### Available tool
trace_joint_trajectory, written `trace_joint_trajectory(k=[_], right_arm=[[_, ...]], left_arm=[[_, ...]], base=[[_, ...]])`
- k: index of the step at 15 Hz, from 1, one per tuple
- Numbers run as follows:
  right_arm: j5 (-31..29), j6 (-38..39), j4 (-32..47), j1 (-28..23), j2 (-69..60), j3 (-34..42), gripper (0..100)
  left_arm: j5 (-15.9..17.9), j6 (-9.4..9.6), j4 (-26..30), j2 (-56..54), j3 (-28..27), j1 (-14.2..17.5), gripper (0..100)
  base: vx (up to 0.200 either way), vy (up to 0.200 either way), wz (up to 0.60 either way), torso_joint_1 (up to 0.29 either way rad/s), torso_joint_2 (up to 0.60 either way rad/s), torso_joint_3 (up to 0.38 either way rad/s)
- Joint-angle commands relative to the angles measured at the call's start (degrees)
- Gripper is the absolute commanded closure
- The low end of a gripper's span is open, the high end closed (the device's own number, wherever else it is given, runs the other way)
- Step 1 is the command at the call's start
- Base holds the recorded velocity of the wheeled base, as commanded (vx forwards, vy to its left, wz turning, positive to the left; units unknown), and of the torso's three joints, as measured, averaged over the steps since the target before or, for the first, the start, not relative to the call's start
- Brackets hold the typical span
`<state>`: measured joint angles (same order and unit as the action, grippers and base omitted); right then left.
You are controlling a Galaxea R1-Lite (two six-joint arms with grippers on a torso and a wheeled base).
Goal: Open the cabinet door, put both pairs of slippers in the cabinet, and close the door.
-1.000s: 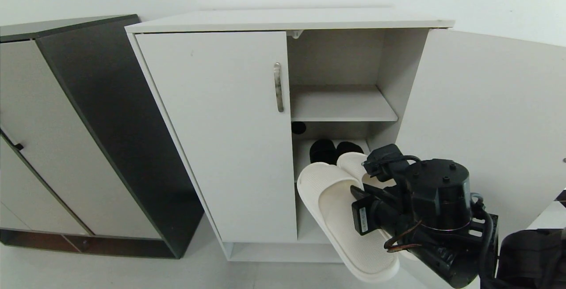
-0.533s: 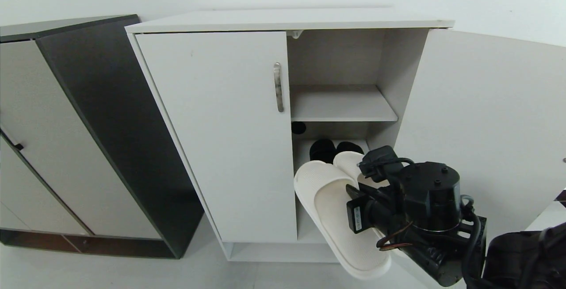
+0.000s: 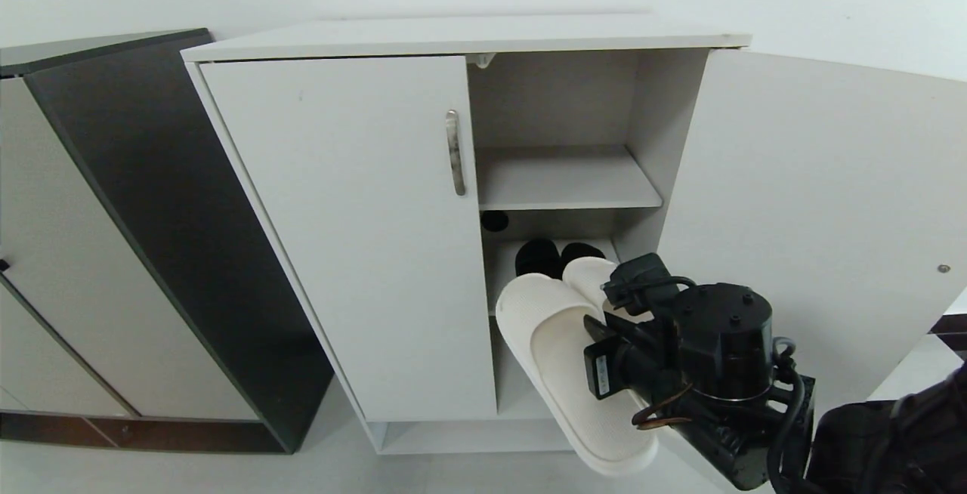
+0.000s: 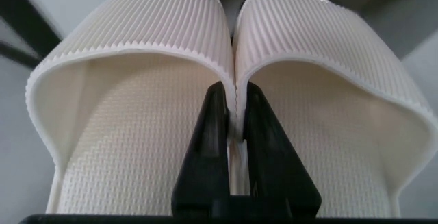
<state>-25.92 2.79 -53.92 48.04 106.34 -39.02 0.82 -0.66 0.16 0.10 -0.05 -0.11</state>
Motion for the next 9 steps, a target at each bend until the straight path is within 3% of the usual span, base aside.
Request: trace_joint_trajectory(k=[1, 3, 4, 5, 6, 7, 8, 9], right_arm=[[-3.9, 0.2, 4.4, 0.1, 1.0, -4.9, 100], [-7.8, 4.4, 17.1, 1.0, -1.3, -11.1, 100], [-10.7, 9.1, 27.3, 2.8, -3.3, -17.1, 100], [-12.2, 10.1, 30.8, 3.3, -3.8, -19.2, 100], [-16.8, 12.2, 40.2, 4.3, -4.1, -26.3, 100], [-16.8, 12.2, 40.2, 4.3, -4.1, -26.3, 100], [-19.2, 12.9, 43.3, 4.3, -3.7, -33.0, 100], [-19.3, 12.6, 43.3, 4.2, -3.6, -34.4, 100]], left_arm=[[0.0, -0.04, 0.0, 0.0, 0.0, -0.1, 100], [0.0, 0.04, 0.0, 0.0, 0.0, -0.1, 100], [0.0, 0.04, 0.0, 0.0, 0.0, -0.1, 100], [0.0, 0.04, 0.0, 0.0, 0.0, -0.1, 100], [0.0, 0.04, 0.0, 0.0, 0.0, -0.1, 100], [0.0, 0.04, 0.0, 0.0, 0.0, -0.1, 100], [0.1, 0.31, 0.0, 0.0, 0.0, -0.1, 100], [0.1, 0.31, 0.0, 0.0, 0.0, -0.1, 100]], base=[[0.000, 0.000, 0.00, 0.000, 0.00, 0.000], [0.000, 0.000, 0.00, 0.000, 0.00, 0.000], [0.000, 0.000, 0.00, 0.000, 0.00, 0.000], [0.000, 0.000, 0.00, 0.000, 0.00, 0.000], [0.000, 0.000, 0.00, 0.000, 0.00, 0.000], [0.000, 0.000, 0.00, 0.000, 0.00, 0.000], [0.000, 0.000, 0.00, 0.000, 0.00, 0.000], [0.000, 0.000, 0.00, 0.000, 0.00, 0.000]])
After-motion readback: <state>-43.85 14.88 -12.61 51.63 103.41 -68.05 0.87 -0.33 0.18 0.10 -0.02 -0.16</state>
